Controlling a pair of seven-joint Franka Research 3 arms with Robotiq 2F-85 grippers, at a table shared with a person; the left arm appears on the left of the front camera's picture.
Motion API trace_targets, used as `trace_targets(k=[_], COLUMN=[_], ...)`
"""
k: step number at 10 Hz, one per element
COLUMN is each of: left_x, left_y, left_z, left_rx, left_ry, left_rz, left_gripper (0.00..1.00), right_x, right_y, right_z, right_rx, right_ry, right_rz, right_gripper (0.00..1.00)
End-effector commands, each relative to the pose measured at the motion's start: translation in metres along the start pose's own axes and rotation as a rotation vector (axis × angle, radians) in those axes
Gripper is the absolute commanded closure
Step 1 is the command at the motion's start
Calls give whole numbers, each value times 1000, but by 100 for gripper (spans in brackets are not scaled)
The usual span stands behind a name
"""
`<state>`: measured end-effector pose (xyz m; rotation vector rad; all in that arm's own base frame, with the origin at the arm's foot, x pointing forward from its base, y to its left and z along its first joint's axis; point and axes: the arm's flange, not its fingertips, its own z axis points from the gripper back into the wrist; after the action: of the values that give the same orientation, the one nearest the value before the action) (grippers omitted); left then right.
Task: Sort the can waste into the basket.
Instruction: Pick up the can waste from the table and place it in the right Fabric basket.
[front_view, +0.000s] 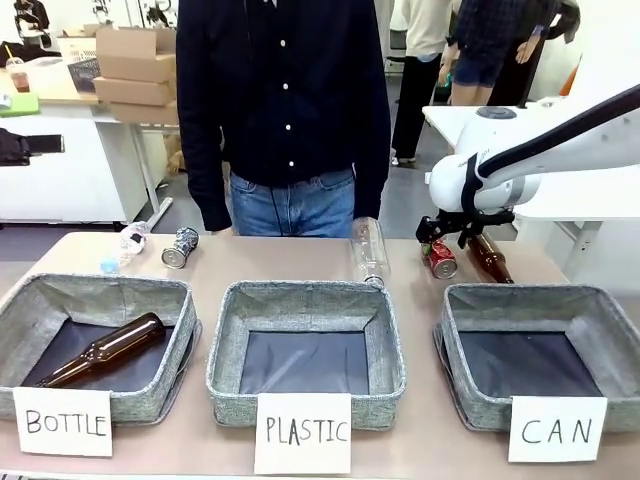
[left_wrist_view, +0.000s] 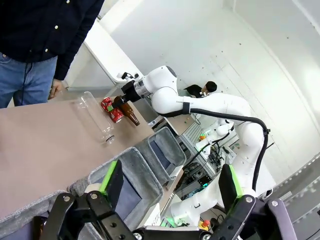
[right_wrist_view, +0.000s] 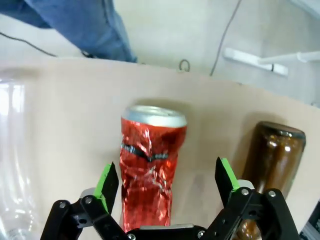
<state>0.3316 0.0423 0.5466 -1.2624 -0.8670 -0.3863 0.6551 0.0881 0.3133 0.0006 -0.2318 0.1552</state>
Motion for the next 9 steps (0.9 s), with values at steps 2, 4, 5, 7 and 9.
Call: trace_targets(k=[2,4,5,7,9], left_x=[2,2,2,2,2], left_y=[0,0,0,0,0], left_z=[-3,-3,-3,-3,-3], left_rx=[-22,-22,-22,-22,-22], left_ry=[-21,-21,-21,-21,-21], left_rz=[-24,-24,-24,-24,-24], left_gripper=[0,0,0,0,0], right_x=[15,15,15,14,15], right_y=[2,2,2,5,5], right_z=[-12,-17,-17,-16,-16], right_rx=[39,50,43,47,48], right_ry=[-40,-28,-25,-20,-15], right_rz=[-33,-37,-37,-21,-24], right_gripper=[0,0,0,0,60])
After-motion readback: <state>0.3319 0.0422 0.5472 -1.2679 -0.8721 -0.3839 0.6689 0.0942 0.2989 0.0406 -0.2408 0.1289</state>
